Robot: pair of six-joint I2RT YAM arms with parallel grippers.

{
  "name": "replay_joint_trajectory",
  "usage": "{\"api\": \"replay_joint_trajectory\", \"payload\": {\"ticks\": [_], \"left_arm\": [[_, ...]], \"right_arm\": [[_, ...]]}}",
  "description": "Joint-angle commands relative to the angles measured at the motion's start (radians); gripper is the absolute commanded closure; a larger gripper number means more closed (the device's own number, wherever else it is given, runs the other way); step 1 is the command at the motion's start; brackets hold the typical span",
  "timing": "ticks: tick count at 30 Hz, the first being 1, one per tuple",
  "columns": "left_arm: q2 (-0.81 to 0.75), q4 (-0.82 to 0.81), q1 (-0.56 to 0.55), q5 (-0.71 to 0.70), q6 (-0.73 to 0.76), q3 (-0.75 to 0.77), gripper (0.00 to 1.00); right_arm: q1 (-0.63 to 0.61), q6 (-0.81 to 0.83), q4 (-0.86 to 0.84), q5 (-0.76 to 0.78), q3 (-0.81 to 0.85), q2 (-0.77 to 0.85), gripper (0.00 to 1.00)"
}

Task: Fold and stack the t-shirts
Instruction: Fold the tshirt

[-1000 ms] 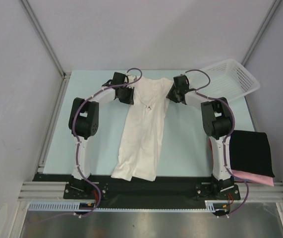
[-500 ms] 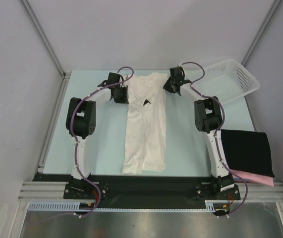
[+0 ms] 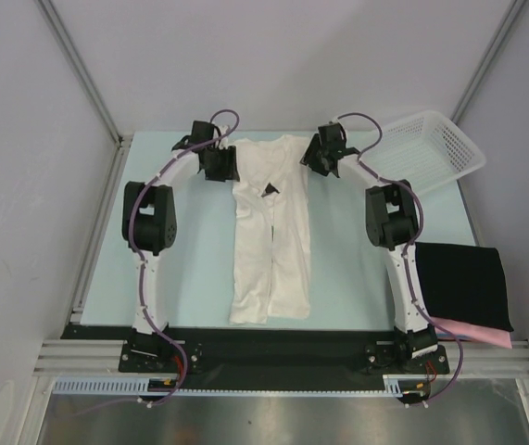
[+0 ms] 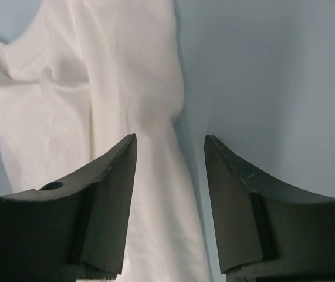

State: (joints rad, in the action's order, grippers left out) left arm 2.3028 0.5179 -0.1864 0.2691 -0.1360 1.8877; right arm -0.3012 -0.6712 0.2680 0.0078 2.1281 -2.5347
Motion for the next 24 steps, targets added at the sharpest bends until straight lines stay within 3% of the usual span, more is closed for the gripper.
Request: {"api": "replay_joint_trajectory", "payload": {"ticks": [1, 6, 10, 18, 24], "left_arm": [[-0.049, 0.079, 0.01, 0.012, 0.055, 0.053, 0.42], [-0.289, 0.065, 0.005, 0.028, 0.12, -0.116, 0.42], [-0.493, 0.077, -0.033, 0.068, 0.235, -0.419, 0.43], [-0.937, 0.177, -0.344, 0.053, 0.553, -0.881, 0.47], [-1.313, 0.264, -0.614, -0.066, 0.763, -1.134, 0.44]], "right_arm": [[-0.019, 0.067, 0.054, 0.004, -0.115, 0.146, 0.45], [-0.082, 0.147, 0.105, 0.104, -0.356, 0.422, 0.41], [-0.15, 0.154, 0.105, 0.116, -0.643, 0.675, 0.42], [-0.393, 0.065, 0.255, 0.081, -1.152, 1.06, 0.42], [-0.64, -0.126, 0.266, 0.102, -1.364, 1.24, 0.43]]}}
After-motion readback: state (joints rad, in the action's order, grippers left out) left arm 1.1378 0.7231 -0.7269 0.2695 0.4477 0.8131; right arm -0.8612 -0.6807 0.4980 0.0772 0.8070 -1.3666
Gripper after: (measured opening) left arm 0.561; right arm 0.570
